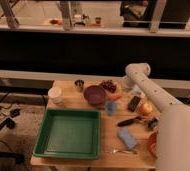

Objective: Place pepper in purple bowl

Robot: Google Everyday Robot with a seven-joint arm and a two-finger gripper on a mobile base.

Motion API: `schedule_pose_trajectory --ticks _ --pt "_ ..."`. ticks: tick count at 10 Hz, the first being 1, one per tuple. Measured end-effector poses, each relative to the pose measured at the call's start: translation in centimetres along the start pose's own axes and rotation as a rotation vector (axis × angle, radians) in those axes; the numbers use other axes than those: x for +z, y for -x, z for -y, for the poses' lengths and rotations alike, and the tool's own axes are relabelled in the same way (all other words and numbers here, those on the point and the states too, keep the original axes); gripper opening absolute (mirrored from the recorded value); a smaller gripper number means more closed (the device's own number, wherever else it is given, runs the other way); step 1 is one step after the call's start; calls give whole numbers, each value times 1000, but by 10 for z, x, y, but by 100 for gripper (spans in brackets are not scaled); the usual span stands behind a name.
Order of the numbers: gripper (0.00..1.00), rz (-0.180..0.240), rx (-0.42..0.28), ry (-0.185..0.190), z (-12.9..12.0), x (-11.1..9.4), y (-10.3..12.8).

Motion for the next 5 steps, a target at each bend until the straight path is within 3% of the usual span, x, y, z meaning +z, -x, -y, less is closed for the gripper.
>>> schedule_pose_trajectory --ticks 5 --pt "80 -6 8 51 -4 13 -10"
